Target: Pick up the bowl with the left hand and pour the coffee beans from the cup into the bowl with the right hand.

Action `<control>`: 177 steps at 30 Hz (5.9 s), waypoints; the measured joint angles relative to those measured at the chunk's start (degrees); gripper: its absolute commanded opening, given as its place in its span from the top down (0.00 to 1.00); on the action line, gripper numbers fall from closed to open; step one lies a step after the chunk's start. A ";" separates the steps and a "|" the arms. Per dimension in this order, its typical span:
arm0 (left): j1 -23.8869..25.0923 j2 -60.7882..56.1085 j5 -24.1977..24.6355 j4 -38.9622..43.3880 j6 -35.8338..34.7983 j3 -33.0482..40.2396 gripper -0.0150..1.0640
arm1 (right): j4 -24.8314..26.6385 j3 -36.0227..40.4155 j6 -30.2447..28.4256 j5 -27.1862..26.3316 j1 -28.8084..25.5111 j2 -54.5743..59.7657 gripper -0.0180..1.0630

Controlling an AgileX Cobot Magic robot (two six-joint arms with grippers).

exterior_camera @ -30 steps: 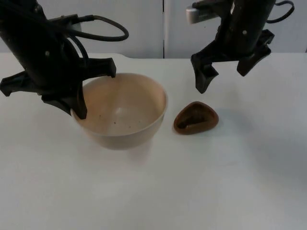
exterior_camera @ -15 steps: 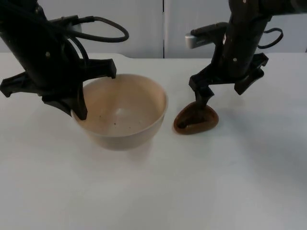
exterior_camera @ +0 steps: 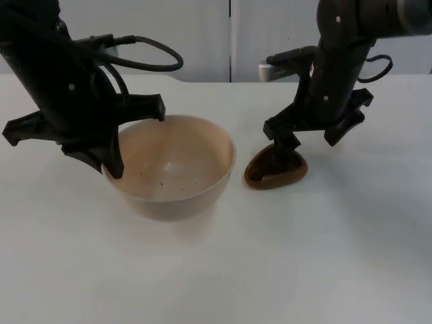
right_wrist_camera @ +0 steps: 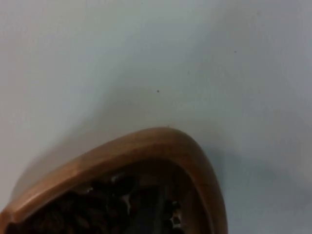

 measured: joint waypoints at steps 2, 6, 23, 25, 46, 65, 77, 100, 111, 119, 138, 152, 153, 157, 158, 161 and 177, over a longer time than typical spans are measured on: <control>0.00 0.00 0.00 0.00 0.00 0.00 0.99 | -0.01 0.00 -0.22 -0.14 0.00 0.00 0.27; 0.00 0.00 0.00 0.00 0.00 0.00 0.99 | -0.01 0.00 -0.56 -0.28 0.00 0.00 0.27; 0.00 0.00 0.00 0.00 0.00 0.00 0.99 | 1.42 0.00 -0.82 -1.13 0.00 0.83 0.42; 0.00 0.00 0.00 0.00 0.00 0.00 0.99 | 1.66 0.00 -0.82 -1.28 0.00 1.05 0.50; 0.00 0.00 0.00 0.00 0.00 0.00 0.99 | 1.91 -0.22 -0.82 -2.11 0.00 1.28 0.98; 0.00 0.00 0.00 0.00 0.00 0.00 0.99 | 0.97 -0.22 -2.68 4.72 0.00 -9.67 0.98; 0.00 0.00 0.00 0.00 0.00 0.00 0.99 | 0.84 -0.22 -3.85 12.70 0.00 -19.51 0.98; 0.00 0.00 0.00 0.00 0.00 0.00 0.99 | 0.11 -0.22 -4.63 17.23 0.44 -23.21 0.98; 0.00 0.00 0.00 0.00 0.00 0.00 0.99 | -2.51 -0.22 -3.49 14.25 8.65 -23.21 0.98; 0.00 0.00 0.00 0.00 0.00 0.00 0.99 | -14.16 -0.22 1.57 10.78 16.63 -23.21 0.98; 0.00 0.00 0.00 -0.12 0.00 0.00 0.99 | -25.21 -0.22 1.93 6.89 21.92 -23.21 0.98; 0.00 0.00 0.00 -0.12 0.00 0.00 0.99 | -33.64 -0.22 1.93 9.23 24.35 -23.21 0.98; 0.00 0.00 0.00 -0.12 0.00 0.00 0.99 | -34.74 -0.22 1.93 9.34 24.70 -23.21 0.98; 0.00 0.00 0.00 -0.12 0.00 0.00 0.99 | -37.27 -0.22 1.93 9.44 25.88 -23.21 0.98; 0.00 0.00 0.00 -0.12 0.00 0.00 0.99 | -38.14 -0.22 2.17 9.44 26.29 -23.21 0.98; 0.00 0.00 0.00 -0.12 0.00 0.00 0.99 | -40.26 -0.22 2.80 9.44 27.35 -23.21 0.98; 0.00 0.00 0.00 -0.12 0.00 0.00 0.99 | -48.92 1.78 4.00 10.89 30.87 -23.21 0.98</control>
